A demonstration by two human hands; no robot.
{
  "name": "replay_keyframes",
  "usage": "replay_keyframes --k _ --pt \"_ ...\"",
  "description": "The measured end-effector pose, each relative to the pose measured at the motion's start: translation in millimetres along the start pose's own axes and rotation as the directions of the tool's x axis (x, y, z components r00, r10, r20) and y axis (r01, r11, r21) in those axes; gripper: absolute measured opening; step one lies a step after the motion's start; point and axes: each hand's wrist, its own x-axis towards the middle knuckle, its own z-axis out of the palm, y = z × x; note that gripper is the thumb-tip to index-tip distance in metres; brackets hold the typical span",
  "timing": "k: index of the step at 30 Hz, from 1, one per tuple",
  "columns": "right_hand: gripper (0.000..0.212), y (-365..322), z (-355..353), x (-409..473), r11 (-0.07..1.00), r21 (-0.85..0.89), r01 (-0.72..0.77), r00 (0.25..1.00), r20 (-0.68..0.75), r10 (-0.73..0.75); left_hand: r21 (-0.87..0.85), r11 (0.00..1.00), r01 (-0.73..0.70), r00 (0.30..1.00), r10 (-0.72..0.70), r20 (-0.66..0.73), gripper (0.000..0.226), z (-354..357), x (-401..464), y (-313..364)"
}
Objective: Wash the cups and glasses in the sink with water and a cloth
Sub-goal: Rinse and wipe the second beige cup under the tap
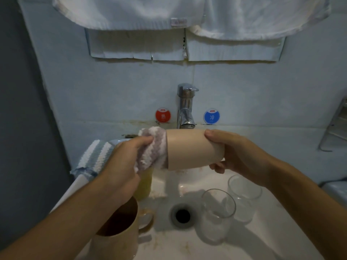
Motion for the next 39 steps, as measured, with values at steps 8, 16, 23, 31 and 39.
replay_keyframes --k 8,16,23,31,39 --pt "0.04 -6.7 7.3 -3.9 0.995 0.084 0.06 0.992 -0.116 -0.05 0.125 0.991 -0.042 0.941 0.081 -0.328 0.024 -15.9 20.9 -12.5" --pt "0.046 11.7 40.1 -1.2 0.982 -0.014 0.191 0.978 -0.083 -0.191 0.158 0.986 -0.045 0.956 0.089 -0.281 0.029 -1.3 11.6 -15.3" --pt "0.074 24.8 55.0 3.1 0.955 -0.222 0.199 0.973 -0.069 -0.219 -0.113 0.993 0.026 0.977 -0.049 -0.208 0.024 -1.5 1.6 -9.8" --pt "0.076 27.1 66.9 -2.6 0.897 -0.344 0.277 0.949 -0.047 -0.311 -0.188 0.982 0.014 0.995 -0.032 -0.096 0.034 13.5 -15.6 -13.2" --pt "0.098 35.6 79.4 0.6 0.878 -0.407 0.25 0.946 -0.092 -0.312 -0.245 0.957 0.158 0.984 -0.132 0.118 0.06 6.4 -11.6 -20.0"
